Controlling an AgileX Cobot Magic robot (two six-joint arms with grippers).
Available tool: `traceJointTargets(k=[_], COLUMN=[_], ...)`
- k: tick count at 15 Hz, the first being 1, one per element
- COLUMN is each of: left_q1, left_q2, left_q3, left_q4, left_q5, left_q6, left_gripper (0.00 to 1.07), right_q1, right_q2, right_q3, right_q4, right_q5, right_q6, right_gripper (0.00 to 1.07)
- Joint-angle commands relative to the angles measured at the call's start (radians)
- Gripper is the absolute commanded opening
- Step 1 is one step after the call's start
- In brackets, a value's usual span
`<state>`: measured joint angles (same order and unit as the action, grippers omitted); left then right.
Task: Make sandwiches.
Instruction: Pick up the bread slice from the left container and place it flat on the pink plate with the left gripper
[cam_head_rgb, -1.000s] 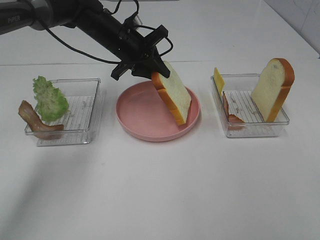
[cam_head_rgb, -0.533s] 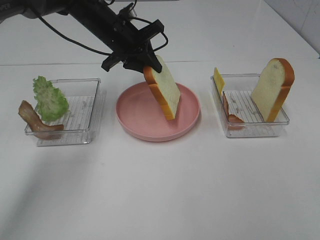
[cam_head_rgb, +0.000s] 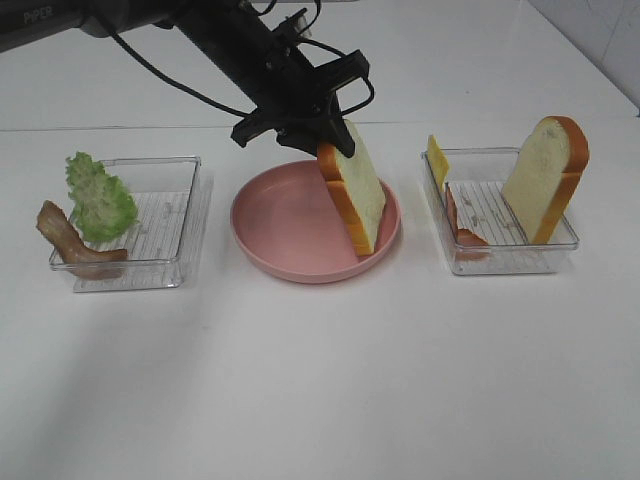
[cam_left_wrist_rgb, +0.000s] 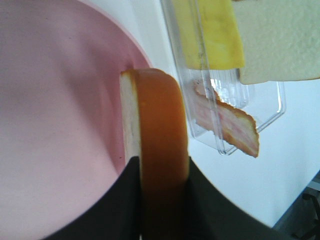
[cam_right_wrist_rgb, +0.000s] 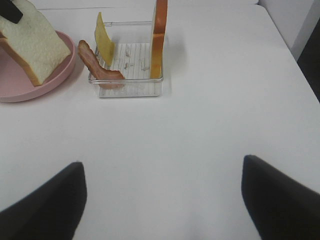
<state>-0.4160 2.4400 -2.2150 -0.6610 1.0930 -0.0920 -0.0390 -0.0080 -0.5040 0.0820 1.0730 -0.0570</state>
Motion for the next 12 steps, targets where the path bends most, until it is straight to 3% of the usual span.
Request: traceJointTargets(k=[1, 4, 9, 12], left_q1=[0.001, -0.001, 0.000, 0.000], left_q2=[-0.030, -0.026, 0.017, 0.037], left_q3=[0.036, 0.090, 0.094, 0.094], left_q4=[0.043, -0.006, -0.064, 0.008], left_q5=[-0.055, -0.123, -0.179, -0.104], left_q6=[-0.054, -0.067, -0.057, -0.102], left_gripper=[0.00, 0.00, 0.00, 0.00], right_q1=[-0.006, -0.006, -0.006, -0.006], right_q2=[-0.012, -0.012, -0.012, -0.012], right_q3=[0.000, 0.000, 0.000, 0.000], right_q4=[0.002, 0.002, 0.002, 0.002], right_q5=[-0.012, -0.012, -0.012, -0.012], right_q6=[-0.007, -0.007, -0.007, -0.007], right_gripper=[0.80, 0.80, 0.80, 0.80])
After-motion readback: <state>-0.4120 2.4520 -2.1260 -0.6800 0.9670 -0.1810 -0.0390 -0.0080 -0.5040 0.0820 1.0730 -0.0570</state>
